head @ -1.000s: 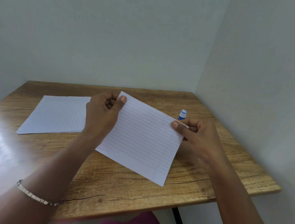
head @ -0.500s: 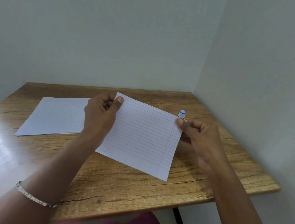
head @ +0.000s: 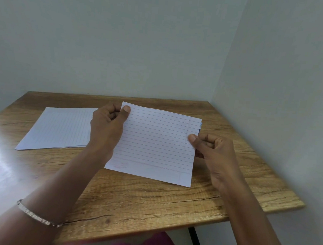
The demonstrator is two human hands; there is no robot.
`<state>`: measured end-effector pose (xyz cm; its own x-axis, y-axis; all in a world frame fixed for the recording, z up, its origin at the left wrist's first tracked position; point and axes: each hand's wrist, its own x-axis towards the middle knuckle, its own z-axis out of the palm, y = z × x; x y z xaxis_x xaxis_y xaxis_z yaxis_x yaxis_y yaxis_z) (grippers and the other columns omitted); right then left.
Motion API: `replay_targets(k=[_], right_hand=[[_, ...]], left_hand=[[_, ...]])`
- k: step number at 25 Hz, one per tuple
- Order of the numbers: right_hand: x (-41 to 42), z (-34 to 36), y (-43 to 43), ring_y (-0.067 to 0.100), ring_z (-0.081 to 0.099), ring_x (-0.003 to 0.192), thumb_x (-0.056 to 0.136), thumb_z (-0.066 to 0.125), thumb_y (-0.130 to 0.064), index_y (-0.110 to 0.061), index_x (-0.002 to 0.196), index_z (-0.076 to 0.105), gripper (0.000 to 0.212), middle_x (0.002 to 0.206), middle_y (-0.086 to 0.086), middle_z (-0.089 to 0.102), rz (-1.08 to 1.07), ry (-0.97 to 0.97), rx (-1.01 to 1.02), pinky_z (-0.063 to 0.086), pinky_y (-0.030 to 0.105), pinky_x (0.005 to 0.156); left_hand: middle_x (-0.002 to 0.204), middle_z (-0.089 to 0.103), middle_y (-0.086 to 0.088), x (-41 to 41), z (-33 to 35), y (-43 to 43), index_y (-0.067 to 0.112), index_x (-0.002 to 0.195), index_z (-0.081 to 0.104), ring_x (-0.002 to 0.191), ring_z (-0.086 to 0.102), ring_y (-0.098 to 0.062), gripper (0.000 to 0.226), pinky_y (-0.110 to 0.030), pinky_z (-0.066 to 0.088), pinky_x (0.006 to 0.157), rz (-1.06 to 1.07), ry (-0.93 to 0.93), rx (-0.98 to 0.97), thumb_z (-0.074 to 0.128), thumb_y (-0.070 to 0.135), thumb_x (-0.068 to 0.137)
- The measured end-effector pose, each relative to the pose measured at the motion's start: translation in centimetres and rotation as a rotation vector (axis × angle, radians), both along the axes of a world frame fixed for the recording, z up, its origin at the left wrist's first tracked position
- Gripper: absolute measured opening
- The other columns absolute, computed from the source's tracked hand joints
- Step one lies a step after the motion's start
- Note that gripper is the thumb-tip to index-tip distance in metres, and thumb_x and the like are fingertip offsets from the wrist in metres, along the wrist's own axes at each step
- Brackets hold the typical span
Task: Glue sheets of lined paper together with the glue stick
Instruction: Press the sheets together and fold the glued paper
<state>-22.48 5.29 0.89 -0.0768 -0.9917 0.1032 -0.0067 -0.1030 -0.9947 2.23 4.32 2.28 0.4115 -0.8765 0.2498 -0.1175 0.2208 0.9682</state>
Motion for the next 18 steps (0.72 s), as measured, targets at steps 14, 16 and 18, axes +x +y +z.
replay_targets(k=[14,16,18], right_hand=[[-0.1,-0.4,0.9,0.024,0.08,0.088,0.083,0.082,-0.019,-0.004,0.101,0.077,0.024,0.09,0.01,0.082,0.009,-0.095,0.004,0.061,0.031,0.071],[0.0,-0.5,1.0,0.024,0.08,0.088,0.082,0.082,-0.017,-0.005,0.1,0.077,0.022,0.09,0.009,0.082,-0.004,-0.067,-0.004,0.06,0.031,0.07],[0.1,-0.6,1.0,0.023,0.079,0.089,0.082,0.083,-0.017,-0.007,0.097,0.077,0.019,0.089,0.009,0.082,-0.042,-0.038,-0.015,0.062,0.036,0.076]], left_hand=[[0.088,0.07,0.002,0.1,0.1,-0.2,0.014,0.094,0.067,0.088,0.066,-0.022,0.021,-0.048,0.055,0.082,0.043,0.196,0.049,0.061,0.034,0.097],[0.089,0.069,0.001,0.1,0.2,-0.3,0.012,0.096,0.066,0.089,0.065,-0.022,0.022,-0.047,0.054,0.084,0.054,0.216,0.064,0.06,0.033,0.098],[0.091,0.068,0.001,-0.1,0.2,-0.2,0.01,0.1,0.066,0.089,0.064,-0.021,0.025,-0.044,0.053,0.082,0.061,0.223,0.067,0.059,0.033,0.098]])
